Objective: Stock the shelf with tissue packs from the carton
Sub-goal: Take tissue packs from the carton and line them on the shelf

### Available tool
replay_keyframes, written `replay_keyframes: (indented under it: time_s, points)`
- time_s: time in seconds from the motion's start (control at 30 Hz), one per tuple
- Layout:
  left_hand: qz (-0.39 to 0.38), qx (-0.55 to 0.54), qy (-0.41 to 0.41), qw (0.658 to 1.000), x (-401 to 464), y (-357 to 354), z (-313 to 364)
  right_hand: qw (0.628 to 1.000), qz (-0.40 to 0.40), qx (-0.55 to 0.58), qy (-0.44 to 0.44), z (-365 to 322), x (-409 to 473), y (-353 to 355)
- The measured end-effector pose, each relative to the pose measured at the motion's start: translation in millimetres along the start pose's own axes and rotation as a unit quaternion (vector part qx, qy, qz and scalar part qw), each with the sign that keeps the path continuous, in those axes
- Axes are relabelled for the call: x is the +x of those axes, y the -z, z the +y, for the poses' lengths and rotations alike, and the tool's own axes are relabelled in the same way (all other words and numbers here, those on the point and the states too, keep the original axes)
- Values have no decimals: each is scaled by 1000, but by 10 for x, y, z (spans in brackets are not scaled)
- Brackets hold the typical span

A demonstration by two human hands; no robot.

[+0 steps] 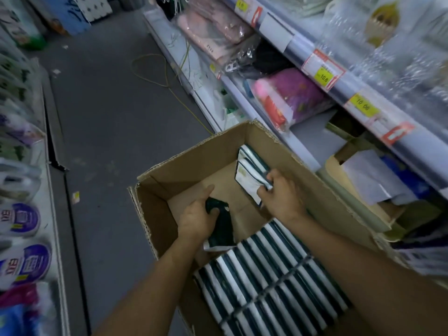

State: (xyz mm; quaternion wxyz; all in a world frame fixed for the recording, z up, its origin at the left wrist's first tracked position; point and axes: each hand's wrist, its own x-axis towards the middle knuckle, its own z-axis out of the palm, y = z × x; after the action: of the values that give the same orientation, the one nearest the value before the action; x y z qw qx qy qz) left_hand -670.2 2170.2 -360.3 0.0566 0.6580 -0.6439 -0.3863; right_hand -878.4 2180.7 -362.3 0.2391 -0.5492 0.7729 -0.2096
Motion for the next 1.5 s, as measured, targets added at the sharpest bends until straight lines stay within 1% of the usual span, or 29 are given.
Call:
replay_keyframes:
  time_s: [0.07,0.1,0.17,0.23,0.3,0.37,0.43,0.53,0.57,0.67,0.73,0.77,0.8,0.83,0.87,0.9,0.93,0.97,1.0,1.07,1.13,1.2,1.3,1.37,1.5]
  points:
    - [7,-108,6,994,-260,21,169,998,8,66,5,-31,-293,261]
    - [8,-171,11,985,-434,47,310,997,16,79,14,-60,-487,455]
    - [5,-294,30,955,-655,62,485,995,29,86,51,-92,-755,653]
    - [11,-372,33,928,-950,109,712,992,49,71,94,-135,-1127,982]
    - [22,-403,21,915,-1274,139,923,986,71,61,135,-148,-1497,1280]
    - [29,-404,11,914,-1591,136,1107,978,111,40,172,-96,-1808,1509]
    - [18,-415,4,910,-1898,122,1283,971,151,24,181,-21,-2078,1712]
    - [-9,-469,25,883,-2387,192,1629,965,187,31,183,27,-2481,2055]
    - [-25,-475,21,879,-2514,221,1734,961,200,32,187,28,-2599,2171]
    - [-78,-440,-53,893,-2863,267,2010,947,241,30,209,13,-2942,2515]
    - [-84,-417,-86,901,-3081,304,2179,940,262,60,212,7,-3157,2720]
    - [-83,-411,-102,902,-3170,314,2250,938,272,102,190,-2,-3259,2807]
    - [-81,-413,-116,900,-3264,319,2319,932,283,173,145,-29,-3372,2890]
    - [-77,-418,-130,896,-3372,323,2400,915,296,266,73,-67,-3478,2969]
    - [-75,-416,-147,894,-3496,330,2486,881,304,362,-3,-112,-3573,3052]
    - [-75,-414,-165,892,-3605,320,2561,841,295,448,-76,-127,-3638,3127]
    - [-75,-410,-186,890,-3715,298,2637,807,271,508,-129,-158,-3708,3222]
    - [-78,-408,-207,886,-3818,266,2716,791,245,539,-153,-172,-3776,3311]
    - [-75,-400,-225,885,-3915,239,2795,784,225,558,-154,-189,-3847,3398]
    - [-66,-377,-263,886,-4090,181,2935,772,220,580,-140,-209,-3982,3581]
    - [-54,-351,-308,883,-4232,138,3070,756,243,595,-127,-222,-4119,3773]
    - [-52,-334,-336,879,-4341,97,3201,735,268,613,-112,-205,-4256,3950]
    - [-72,-341,-352,868,-4512,39,3419,714,299,624,-112,-114,-4443,4156]
    - [-77,-341,-358,866,-4592,-10,3553,697,333,624,-122,-47,-4569,4277]
    - [-60,-305,-408,859,-4616,-117,3759,647,392,647,-95,100,-4806,4593]
